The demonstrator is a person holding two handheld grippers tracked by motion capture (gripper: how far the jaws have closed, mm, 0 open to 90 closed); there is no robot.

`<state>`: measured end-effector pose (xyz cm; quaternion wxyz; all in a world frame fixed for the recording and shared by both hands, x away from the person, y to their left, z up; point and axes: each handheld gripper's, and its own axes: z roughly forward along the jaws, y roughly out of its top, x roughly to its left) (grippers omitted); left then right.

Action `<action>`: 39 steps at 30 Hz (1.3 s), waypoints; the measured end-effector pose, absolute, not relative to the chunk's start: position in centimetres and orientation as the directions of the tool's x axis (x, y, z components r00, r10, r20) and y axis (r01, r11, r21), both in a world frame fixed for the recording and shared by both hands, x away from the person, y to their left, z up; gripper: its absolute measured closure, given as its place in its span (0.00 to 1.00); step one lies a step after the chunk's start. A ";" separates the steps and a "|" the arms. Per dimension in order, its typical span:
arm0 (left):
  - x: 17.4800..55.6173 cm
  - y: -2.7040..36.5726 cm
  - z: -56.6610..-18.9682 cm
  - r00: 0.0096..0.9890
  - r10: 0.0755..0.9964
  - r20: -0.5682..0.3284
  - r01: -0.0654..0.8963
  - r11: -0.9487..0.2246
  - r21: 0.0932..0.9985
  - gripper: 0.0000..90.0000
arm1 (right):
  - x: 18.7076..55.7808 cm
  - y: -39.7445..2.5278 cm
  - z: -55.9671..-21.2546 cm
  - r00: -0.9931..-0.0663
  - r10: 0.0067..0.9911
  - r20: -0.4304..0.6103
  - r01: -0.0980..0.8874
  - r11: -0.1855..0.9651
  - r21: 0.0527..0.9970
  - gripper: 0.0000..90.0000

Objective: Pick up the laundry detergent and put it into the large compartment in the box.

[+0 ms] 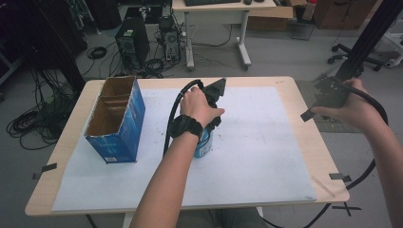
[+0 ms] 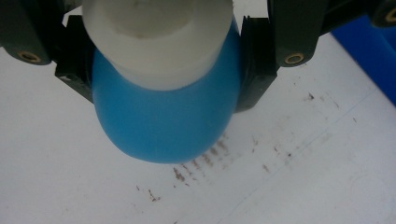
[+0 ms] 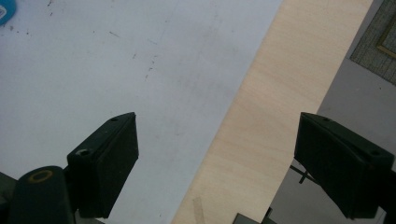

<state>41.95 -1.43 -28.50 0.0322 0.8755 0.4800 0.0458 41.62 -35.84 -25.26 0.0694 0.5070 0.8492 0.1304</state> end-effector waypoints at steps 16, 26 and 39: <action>41.4 -1.1 -26.3 0.521 0.853 0.022 0.848 -0.520 0.099 0.41 | 41.1 -35.9 -24.7 -0.484 0.875 0.011 0.834 0.458 0.307 0.16; 41.2 -1.0 -23.3 0.522 0.853 0.022 0.848 -0.521 0.099 0.41 | 40.8 -36.0 -24.4 -0.491 0.871 0.019 0.832 0.462 0.308 0.16; 40.9 -1.1 -20.1 0.526 0.850 0.016 0.844 -0.525 0.107 0.41 | 40.9 -36.0 -24.4 -0.495 0.869 0.027 0.831 0.464 0.308 0.16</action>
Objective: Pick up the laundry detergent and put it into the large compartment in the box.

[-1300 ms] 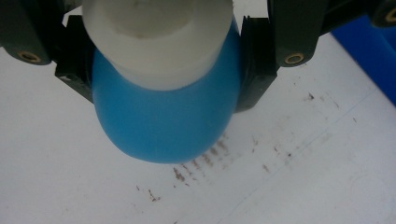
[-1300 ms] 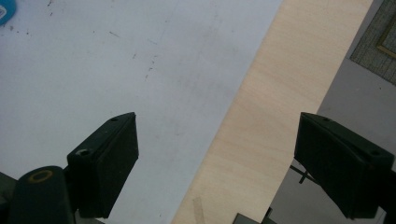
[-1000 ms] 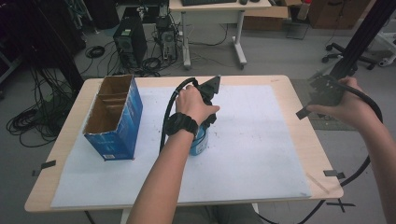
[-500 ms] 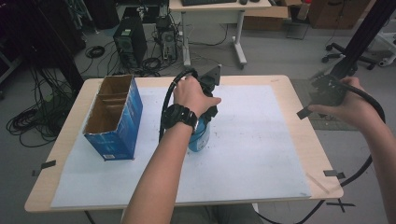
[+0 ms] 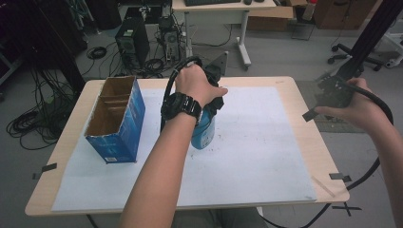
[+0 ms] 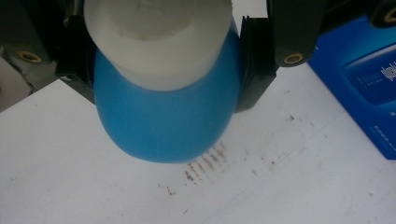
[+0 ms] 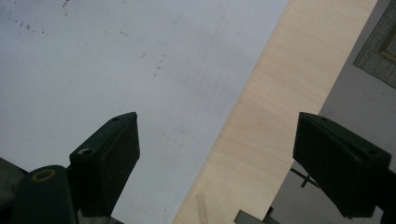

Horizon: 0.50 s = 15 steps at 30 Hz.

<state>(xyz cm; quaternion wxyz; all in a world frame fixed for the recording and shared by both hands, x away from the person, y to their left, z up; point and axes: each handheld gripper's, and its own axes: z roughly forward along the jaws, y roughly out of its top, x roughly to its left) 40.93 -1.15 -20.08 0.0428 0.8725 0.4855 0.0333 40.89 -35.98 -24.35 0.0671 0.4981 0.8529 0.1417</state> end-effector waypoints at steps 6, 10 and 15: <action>40.9 -1.0 -19.0 0.526 0.850 0.031 0.844 -0.526 0.108 0.41 | 40.9 -35.9 -24.1 -0.496 0.868 0.027 0.829 0.464 0.312 0.16; 40.9 -0.9 -18.4 0.525 0.850 0.033 0.844 -0.526 0.110 0.41 | 40.9 -35.8 -24.0 -0.495 0.868 0.026 0.829 0.463 0.314 0.16; 40.8 -0.6 -17.5 0.522 0.852 0.032 0.845 -0.522 0.118 0.41 | 40.9 -35.7 -23.8 -0.497 0.867 0.026 0.827 0.465 0.316 0.16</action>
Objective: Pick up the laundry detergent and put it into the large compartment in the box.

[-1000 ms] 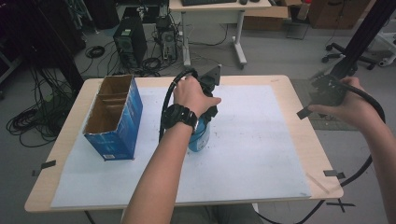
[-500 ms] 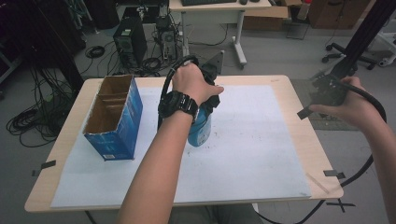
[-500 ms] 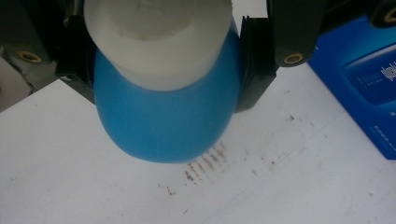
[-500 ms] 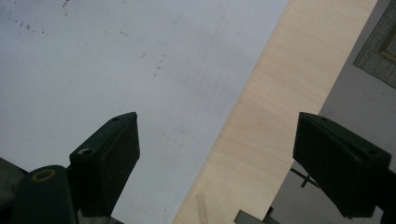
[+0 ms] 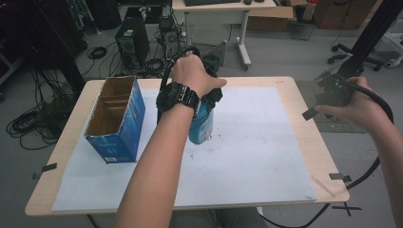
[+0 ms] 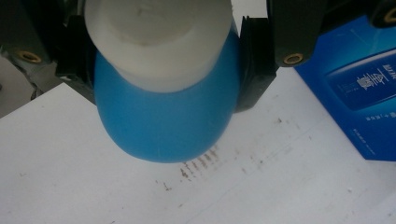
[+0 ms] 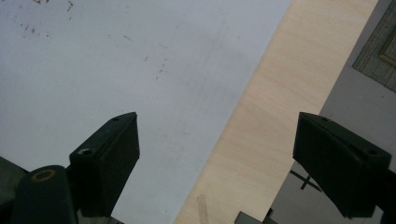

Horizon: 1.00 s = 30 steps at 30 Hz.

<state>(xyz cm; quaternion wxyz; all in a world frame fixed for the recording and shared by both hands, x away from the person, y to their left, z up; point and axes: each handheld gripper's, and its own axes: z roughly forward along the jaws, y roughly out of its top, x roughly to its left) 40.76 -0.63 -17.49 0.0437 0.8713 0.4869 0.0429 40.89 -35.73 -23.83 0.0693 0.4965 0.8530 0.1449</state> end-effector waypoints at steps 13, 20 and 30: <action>40.7 -0.5 -15.6 0.521 0.852 0.045 0.843 -0.523 0.126 0.41 | 41.0 -35.6 -23.7 -0.501 0.865 0.025 0.826 0.469 0.312 0.16; 40.8 -0.4 -14.8 0.521 0.852 0.044 0.843 -0.522 0.131 0.41 | 41.1 -35.6 -23.8 -0.502 0.865 0.025 0.827 0.471 0.309 0.16; 41.1 -0.1 -13.6 0.521 0.852 0.044 0.842 -0.522 0.138 0.41 | 41.4 -35.5 -23.9 -0.502 0.864 0.026 0.828 0.472 0.303 0.16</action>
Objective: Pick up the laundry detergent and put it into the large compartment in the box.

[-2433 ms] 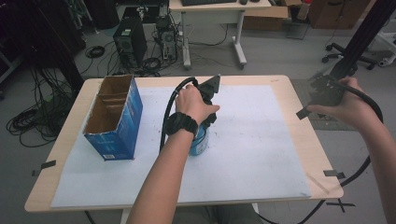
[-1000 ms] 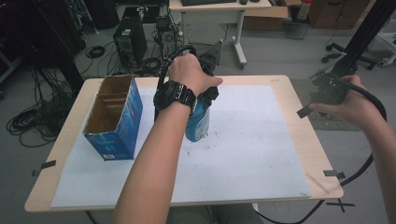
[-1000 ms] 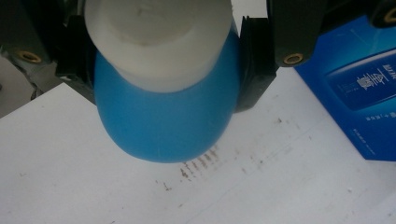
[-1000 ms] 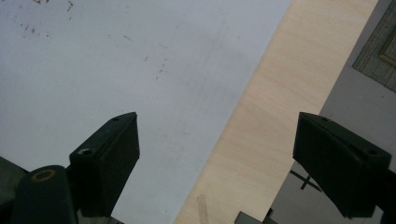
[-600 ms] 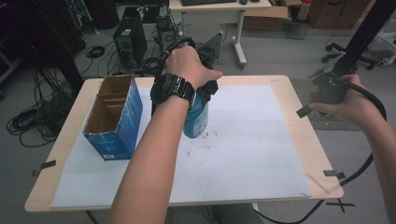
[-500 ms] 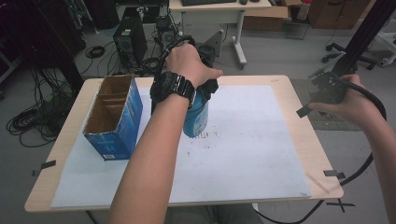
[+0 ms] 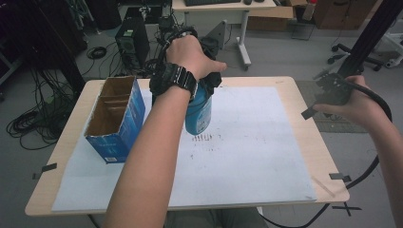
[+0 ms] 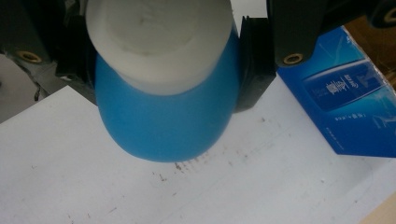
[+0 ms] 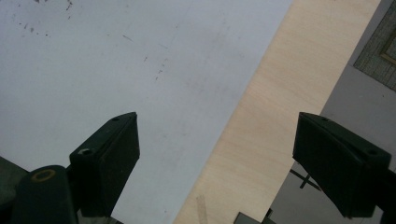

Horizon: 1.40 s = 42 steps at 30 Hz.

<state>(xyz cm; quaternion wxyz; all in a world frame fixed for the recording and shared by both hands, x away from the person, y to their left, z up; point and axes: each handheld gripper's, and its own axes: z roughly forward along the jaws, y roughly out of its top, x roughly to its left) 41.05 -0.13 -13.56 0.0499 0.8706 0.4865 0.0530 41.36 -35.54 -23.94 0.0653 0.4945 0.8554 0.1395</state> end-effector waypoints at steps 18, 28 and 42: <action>41.2 0.0 -12.3 0.515 0.857 0.033 0.847 -0.514 0.136 0.41 | 41.5 -35.5 -24.0 -0.505 0.862 0.031 0.828 0.474 0.300 0.16; 41.4 0.3 -11.9 0.507 0.861 0.028 0.851 -0.506 0.141 0.41 | 41.6 -35.4 -24.1 -0.505 0.862 0.032 0.829 0.474 0.297 0.16; 41.8 2.4 -11.3 0.456 0.889 0.038 0.877 -0.456 0.150 0.41 | 41.9 -35.3 -24.1 -0.507 0.861 0.043 0.828 0.473 0.303 0.17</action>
